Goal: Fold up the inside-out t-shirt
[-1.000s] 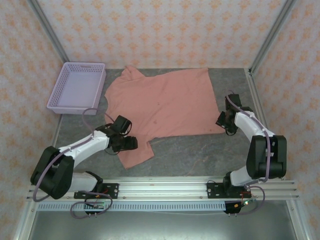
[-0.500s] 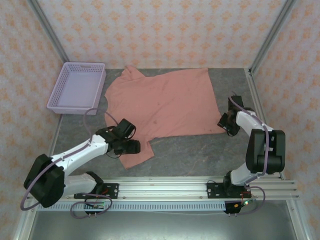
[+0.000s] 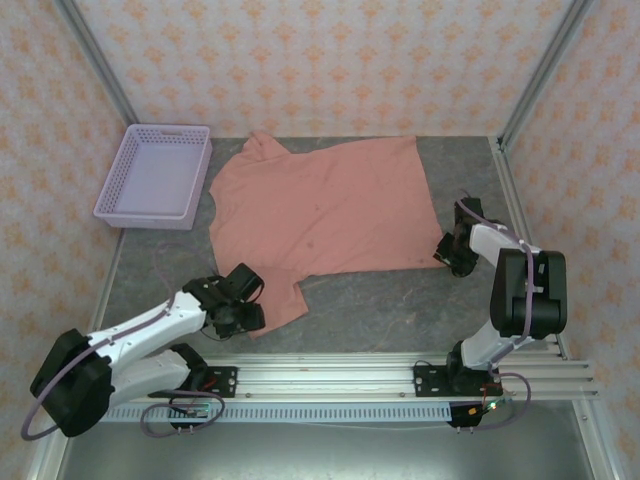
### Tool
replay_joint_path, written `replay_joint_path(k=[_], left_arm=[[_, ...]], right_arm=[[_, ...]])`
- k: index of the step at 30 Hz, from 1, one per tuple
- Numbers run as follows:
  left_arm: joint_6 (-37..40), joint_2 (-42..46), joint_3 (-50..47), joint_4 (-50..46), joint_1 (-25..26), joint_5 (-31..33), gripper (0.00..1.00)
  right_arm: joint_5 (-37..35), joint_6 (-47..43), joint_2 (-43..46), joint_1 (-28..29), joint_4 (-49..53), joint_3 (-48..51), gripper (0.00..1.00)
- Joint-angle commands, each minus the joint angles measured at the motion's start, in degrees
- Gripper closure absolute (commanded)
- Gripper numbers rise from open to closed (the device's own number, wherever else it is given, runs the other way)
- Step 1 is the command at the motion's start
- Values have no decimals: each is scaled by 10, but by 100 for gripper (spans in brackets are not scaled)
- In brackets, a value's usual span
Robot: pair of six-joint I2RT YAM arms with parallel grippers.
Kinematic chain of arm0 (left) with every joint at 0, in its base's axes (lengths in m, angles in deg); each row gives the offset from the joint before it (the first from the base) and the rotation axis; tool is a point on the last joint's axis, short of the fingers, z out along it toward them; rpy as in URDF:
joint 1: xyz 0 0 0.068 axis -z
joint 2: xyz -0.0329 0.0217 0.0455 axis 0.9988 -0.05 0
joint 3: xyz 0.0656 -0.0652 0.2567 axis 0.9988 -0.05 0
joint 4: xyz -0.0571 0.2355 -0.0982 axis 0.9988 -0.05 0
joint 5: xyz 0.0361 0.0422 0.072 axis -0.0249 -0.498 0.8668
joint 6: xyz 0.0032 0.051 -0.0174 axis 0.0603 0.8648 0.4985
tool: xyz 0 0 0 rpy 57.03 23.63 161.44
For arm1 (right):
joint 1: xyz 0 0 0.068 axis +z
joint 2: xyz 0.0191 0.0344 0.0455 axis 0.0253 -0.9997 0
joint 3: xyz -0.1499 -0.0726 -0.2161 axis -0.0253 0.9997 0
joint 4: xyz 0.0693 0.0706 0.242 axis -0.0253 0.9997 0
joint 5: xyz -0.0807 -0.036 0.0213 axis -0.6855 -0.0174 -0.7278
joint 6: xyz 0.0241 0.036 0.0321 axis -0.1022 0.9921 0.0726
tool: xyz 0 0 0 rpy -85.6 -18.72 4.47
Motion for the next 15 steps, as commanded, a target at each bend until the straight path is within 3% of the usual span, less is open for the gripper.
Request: replay_joint_path(k=[1, 15], left_arm=[[-14, -23, -2, 31, 6, -14, 47], [-8, -62, -19, 39, 23, -4, 82]], right_arm=[[12, 4, -13, 1, -34, 16, 64], [-4, -1, -24, 1, -33, 11, 76]])
